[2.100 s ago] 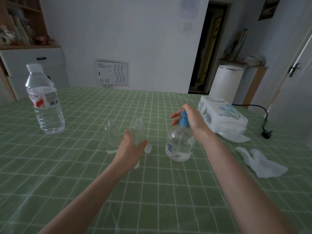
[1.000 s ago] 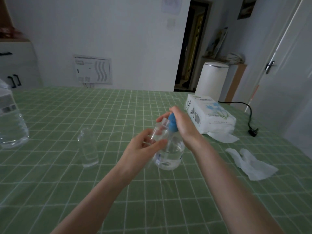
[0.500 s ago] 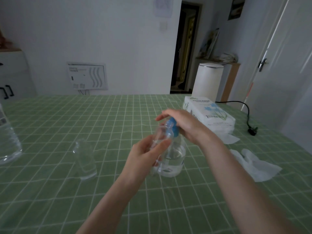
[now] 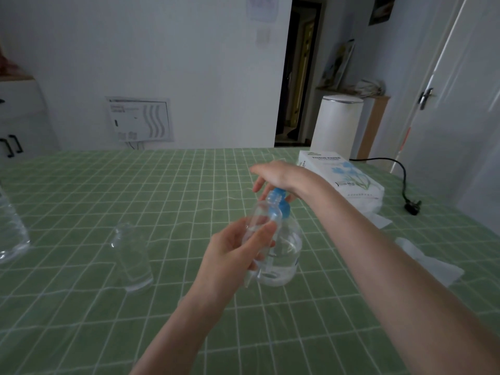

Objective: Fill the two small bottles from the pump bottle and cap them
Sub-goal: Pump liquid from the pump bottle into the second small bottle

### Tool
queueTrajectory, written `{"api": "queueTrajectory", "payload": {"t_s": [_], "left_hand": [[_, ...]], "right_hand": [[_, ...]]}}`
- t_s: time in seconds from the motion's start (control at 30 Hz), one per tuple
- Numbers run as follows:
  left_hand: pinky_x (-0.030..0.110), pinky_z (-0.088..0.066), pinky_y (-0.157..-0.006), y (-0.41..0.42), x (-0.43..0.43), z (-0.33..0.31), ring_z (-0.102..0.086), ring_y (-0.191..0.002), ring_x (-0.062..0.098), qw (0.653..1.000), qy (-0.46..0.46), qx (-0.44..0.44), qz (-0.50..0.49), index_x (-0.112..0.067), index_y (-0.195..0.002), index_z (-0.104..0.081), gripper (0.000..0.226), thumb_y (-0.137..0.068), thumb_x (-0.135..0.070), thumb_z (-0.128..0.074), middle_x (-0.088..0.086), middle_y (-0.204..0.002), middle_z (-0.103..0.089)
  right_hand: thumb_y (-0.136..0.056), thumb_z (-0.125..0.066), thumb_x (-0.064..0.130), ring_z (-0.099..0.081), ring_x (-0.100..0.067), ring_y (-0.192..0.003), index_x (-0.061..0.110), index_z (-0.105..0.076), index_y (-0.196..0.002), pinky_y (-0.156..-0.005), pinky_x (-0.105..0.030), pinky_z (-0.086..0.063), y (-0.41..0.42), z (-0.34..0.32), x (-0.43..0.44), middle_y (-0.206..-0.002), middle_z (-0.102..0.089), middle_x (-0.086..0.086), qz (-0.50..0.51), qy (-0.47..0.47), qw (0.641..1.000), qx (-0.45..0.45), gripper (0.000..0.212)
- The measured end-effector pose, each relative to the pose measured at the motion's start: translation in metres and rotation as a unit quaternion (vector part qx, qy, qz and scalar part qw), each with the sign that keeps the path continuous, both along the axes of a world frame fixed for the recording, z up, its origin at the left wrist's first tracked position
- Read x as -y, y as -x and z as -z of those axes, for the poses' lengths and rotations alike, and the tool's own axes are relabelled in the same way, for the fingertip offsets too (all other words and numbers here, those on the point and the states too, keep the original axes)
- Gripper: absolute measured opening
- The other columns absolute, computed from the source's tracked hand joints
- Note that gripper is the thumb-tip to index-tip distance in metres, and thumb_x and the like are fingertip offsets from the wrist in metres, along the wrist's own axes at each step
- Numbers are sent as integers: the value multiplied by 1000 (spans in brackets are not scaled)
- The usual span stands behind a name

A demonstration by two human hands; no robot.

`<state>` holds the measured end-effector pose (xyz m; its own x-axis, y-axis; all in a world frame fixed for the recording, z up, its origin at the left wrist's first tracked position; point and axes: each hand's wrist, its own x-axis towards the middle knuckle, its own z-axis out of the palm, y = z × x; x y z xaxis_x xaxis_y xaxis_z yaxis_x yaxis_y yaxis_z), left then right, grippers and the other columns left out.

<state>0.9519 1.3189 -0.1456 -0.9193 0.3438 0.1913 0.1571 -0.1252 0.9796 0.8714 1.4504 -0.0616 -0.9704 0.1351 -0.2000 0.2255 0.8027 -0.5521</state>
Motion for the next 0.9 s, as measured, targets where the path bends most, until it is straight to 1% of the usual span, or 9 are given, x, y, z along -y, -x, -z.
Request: {"api": "queueTrajectory", "payload": {"t_s": [0.07,0.1,0.17,0.33,0.5,0.67,0.77,0.83,0.9], "left_hand": [[10,-44,-51,0,1,0,-59,-55,0,1000,-5,1,-1,-26,-94,-70,37,-67,-50,-60,-2,-76,-73],[10,-44,-50,0,1,1,-59,-55,0,1000,-7,1,0,-26,-94,-70,37,-67,-49,-60,-3,-76,-73],[9,-45,-51,-1,1,1,-60,-55,-1,1000,-9,-1,4,-27,-92,-70,36,-66,-49,-60,-4,-74,-72],[9,-45,-51,-1,1,2,-60,-55,-2,1000,-13,0,4,-27,-90,-70,32,-67,-47,-61,-6,-72,-72],[10,-44,-51,-2,2,4,-58,-54,-2,1000,-14,3,4,-23,-93,-70,37,-66,-46,-62,-6,-70,-71],[10,-46,-53,-1,2,4,-58,-56,-2,1000,-9,3,2,-24,-94,-70,39,-65,-48,-62,-6,-72,-72],[10,-47,-54,-1,2,1,-58,-56,0,1000,-7,1,0,-27,-95,-70,41,-64,-51,-61,-6,-74,-72],[10,-47,-55,-1,2,-1,-60,-57,1,1000,-9,0,-3,-27,-97,-70,42,-64,-52,-61,-6,-74,-72],[10,-47,-54,0,1,-2,-61,-57,0,1000,-12,3,-3,-26,-98,-70,43,-64,-51,-61,-6,-74,-73]], "right_hand": [[-100,-33,35,-57,-24,-96,5,-64,-117,-63,-26,-41,-1,-1,2,-121,-62,-14,-7,-11,1000,-7,46],[-99,-35,32,-56,-24,-94,5,-64,-117,-60,-25,-38,-1,0,2,-119,-63,-14,-10,-16,1000,-8,44],[-98,-37,30,-58,-25,-95,4,-65,-115,-64,-28,-39,-1,1,1,-117,-65,-14,-13,-19,1000,-11,42],[-93,-43,25,-64,-31,-104,3,-67,-109,-89,-36,-46,2,5,1,-111,-68,-16,-7,-15,999,-37,36],[-93,-45,24,-61,-29,-100,4,-68,-108,-80,-33,-43,5,12,1,-112,-67,-14,-9,-11,1000,-23,34],[-92,-46,23,-64,-30,-102,2,-68,-108,-79,-34,-44,3,11,1,-109,-69,-17,-10,-13,999,-38,34],[-90,-47,24,-65,-28,-92,3,-67,-107,-74,-31,-45,4,4,0,-104,-71,-16,-13,-24,998,-64,33],[-90,-48,24,-63,-25,-86,2,-66,-106,-78,-32,-46,4,-1,0,-102,-71,-14,-13,-43,996,-82,33],[-91,-48,23,-64,-26,-90,2,-66,-108,-84,-34,-48,5,-2,1,-104,-70,-15,-19,-51,996,-72,32]]}}
